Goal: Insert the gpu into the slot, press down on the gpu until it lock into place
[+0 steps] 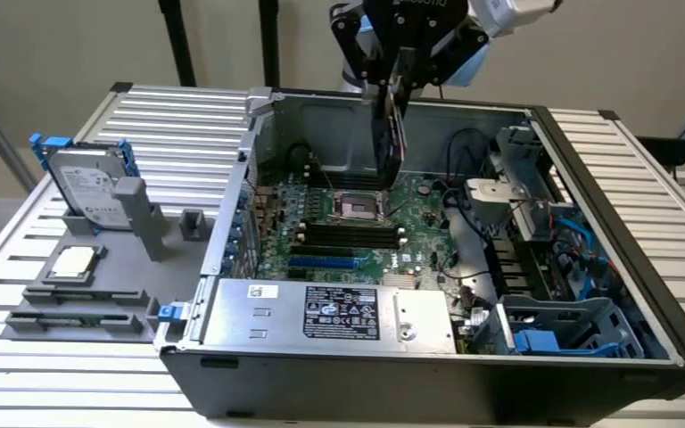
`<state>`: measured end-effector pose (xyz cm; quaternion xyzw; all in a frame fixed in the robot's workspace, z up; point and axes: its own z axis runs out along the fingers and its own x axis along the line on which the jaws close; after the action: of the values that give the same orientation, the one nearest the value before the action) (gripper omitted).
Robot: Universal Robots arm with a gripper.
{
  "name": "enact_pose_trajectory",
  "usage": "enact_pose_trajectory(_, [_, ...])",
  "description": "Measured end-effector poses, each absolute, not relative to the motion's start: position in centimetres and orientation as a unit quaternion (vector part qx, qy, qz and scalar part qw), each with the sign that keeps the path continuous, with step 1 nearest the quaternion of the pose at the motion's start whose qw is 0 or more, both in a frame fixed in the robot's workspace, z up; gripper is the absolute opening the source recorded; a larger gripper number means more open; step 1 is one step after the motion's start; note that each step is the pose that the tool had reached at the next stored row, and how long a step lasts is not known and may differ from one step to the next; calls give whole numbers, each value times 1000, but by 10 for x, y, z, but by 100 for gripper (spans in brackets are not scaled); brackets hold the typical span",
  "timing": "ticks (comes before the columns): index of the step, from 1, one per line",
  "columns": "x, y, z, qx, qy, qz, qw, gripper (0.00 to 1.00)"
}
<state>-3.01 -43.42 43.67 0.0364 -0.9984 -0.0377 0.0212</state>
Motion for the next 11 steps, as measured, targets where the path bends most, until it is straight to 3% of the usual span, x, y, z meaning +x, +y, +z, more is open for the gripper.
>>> enact_pose_trajectory(11, [-30, -434, 436, 136, -990, -35, 25, 26])
